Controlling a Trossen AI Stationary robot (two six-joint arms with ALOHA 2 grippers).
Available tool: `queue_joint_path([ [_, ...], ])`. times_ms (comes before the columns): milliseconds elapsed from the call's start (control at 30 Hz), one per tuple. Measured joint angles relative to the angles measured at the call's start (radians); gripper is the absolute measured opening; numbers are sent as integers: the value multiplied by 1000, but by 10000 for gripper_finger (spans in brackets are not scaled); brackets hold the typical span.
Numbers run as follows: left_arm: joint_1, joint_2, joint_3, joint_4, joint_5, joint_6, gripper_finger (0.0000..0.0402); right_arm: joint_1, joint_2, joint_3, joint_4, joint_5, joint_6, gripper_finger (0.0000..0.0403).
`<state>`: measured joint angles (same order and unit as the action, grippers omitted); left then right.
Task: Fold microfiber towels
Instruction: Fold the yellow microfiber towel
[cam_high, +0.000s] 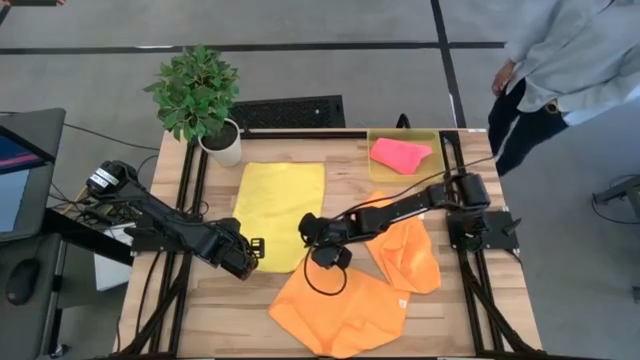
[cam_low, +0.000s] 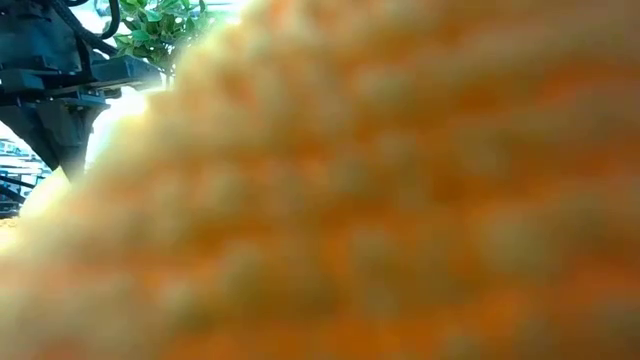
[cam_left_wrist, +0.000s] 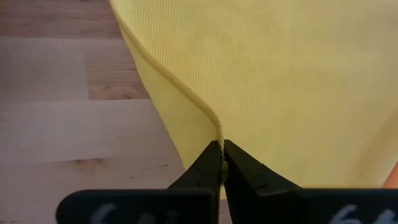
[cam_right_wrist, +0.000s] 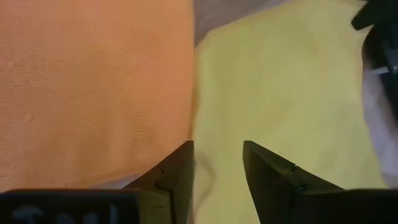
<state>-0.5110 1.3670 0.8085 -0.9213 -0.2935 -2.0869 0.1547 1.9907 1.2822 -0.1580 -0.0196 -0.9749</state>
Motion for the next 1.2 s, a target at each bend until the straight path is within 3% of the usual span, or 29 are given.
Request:
queue_joint_path([
  [467,0,0,0,0,0,0,0,-37,58,-1,-5,-4,-81,157],
  [1200,0,0,0,-1,0,-1,0,-32,60,-1,128,-13,-46,157],
])
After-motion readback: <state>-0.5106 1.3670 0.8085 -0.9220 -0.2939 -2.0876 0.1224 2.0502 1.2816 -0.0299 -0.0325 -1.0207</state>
